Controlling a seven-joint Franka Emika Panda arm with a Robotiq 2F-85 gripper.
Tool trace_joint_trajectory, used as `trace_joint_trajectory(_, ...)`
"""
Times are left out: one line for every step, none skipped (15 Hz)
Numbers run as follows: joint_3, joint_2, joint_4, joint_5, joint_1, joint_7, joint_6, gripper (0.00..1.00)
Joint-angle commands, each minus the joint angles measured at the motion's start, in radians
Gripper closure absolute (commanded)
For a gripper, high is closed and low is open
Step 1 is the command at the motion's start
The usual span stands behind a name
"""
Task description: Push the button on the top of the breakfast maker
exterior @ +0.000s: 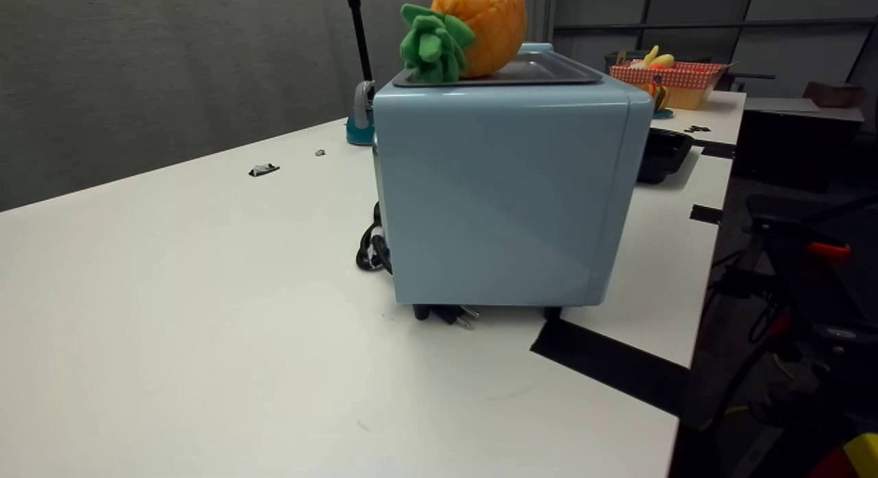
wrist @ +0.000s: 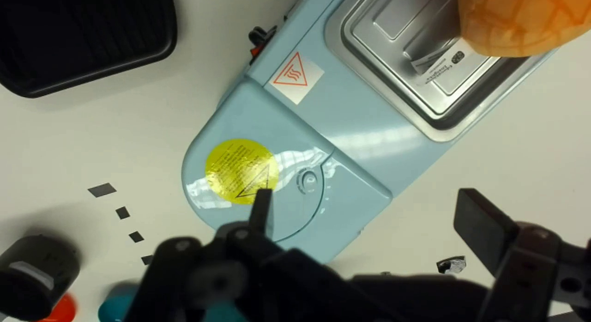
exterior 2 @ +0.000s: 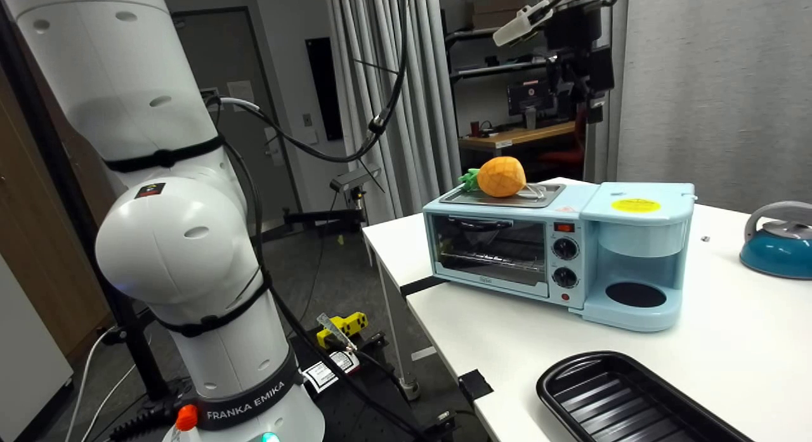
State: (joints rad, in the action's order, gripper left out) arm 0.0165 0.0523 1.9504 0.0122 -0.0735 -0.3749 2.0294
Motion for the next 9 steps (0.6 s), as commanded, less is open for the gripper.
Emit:
trace_joint_trajectory(0.008, -0.068, -0.060, 0.029, 0.008, -0.057, 0.003, 0.00)
trace_joint_trajectory(0.010, -0.078, -0.063, 0.028, 0.008, -0.064, -0.001, 0.00)
trace_joint_trajectory(0.013, -0.086, -0.064, 0.024, 0.008, -0.069, -0.001, 0.00)
trace_joint_trajectory(0.016, -0.091, -0.064, 0.016, 0.008, -0.073, 0.003, 0.00)
trace_joint_trajectory(0.020, -0.090, -0.064, -0.001, 0.007, -0.067, 0.001, 0.00)
trace_joint_trajectory(0.018, -0.074, -0.038, 0.005, 0.010, -0.051, -0.003, 0.00)
trace_joint_trajectory(0.019, -0.077, -0.037, 0.005, 0.010, -0.051, -0.003, 0.00)
trace_joint_trajectory(0.019, -0.078, -0.036, 0.005, 0.010, -0.051, -0.003, 0.00)
trace_joint_trajectory(0.019, -0.078, -0.036, 0.005, 0.011, -0.051, -0.003, 0.00)
